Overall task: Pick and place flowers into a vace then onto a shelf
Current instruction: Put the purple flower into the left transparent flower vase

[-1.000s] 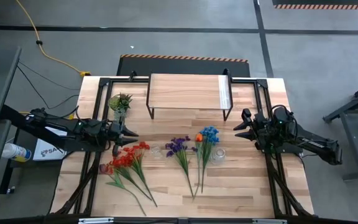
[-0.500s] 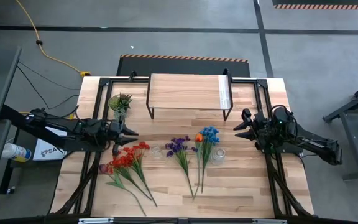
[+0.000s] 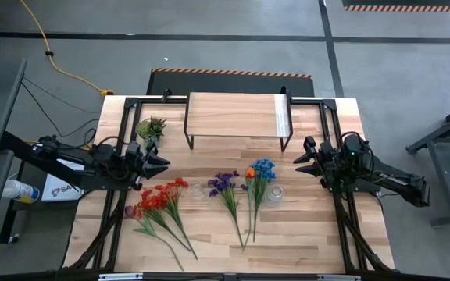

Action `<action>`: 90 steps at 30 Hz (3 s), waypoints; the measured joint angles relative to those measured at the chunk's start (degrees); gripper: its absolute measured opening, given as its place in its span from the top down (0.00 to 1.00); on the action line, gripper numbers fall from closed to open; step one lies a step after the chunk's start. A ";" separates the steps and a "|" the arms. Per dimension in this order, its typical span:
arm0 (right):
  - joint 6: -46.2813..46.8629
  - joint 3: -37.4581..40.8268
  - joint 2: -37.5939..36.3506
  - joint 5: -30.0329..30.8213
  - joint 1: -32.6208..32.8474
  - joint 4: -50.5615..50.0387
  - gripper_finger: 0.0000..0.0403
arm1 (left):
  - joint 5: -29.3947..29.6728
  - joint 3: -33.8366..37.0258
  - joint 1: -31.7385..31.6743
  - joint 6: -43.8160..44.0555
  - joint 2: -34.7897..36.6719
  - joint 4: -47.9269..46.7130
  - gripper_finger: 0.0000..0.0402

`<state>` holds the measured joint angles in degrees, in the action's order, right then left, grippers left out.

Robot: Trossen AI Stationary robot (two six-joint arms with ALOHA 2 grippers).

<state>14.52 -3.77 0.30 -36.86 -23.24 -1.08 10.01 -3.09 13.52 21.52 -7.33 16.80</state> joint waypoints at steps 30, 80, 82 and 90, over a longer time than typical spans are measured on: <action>20.03 -1.50 0.20 15.69 0.02 65.98 0.69 | -7.51 -13.04 0.00 11.82 0.00 10.13 0.66; 4.87 -102.34 71.80 -22.38 3.61 -15.46 0.69 | -15.27 -73.46 0.00 38.98 -37.09 -61.07 0.66; 4.42 -102.98 72.51 -22.47 5.90 -16.41 0.69 | -13.11 -75.02 0.04 38.99 -37.10 -66.65 0.66; -3.30 -104.17 73.96 -10.19 16.97 -28.47 0.69 | -7.41 -76.28 0.02 39.83 -36.15 -78.20 0.66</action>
<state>11.22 -107.94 74.26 -47.06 -6.28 -29.55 2.61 -79.37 13.54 61.34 -43.48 -61.40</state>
